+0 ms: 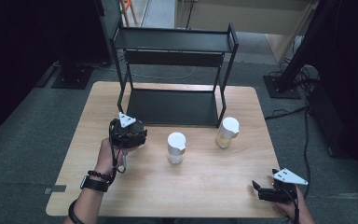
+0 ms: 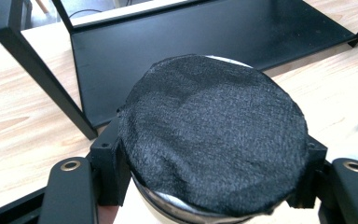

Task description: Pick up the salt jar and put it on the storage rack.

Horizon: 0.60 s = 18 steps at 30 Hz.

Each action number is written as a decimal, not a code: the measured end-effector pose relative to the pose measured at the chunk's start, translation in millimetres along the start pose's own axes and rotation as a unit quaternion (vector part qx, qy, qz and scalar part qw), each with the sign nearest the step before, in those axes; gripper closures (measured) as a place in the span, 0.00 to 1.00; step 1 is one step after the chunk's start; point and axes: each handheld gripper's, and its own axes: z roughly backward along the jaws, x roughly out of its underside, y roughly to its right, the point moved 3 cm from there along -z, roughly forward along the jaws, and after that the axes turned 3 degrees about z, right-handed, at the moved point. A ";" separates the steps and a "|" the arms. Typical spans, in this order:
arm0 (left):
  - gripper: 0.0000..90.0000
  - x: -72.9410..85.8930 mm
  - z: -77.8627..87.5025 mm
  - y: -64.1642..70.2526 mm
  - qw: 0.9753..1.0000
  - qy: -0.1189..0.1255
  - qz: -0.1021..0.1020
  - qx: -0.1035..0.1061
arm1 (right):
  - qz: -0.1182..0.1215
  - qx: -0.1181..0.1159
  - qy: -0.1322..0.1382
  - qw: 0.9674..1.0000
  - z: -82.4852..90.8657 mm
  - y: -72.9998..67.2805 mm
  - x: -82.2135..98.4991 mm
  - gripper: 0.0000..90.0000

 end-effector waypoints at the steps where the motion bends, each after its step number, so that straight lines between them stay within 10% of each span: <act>1: 0.36 -1.3 -0.9 0.1 1.000 0.001 -0.001 0.001 | 0.000 0.000 0.000 1.000 0.0 0.1 0.0 0.04; 18: 0.36 -21.5 -24.2 2.7 1.000 0.001 -0.001 -0.004 | 0.000 -0.001 -0.001 1.000 -0.4 -0.1 -0.1 0.04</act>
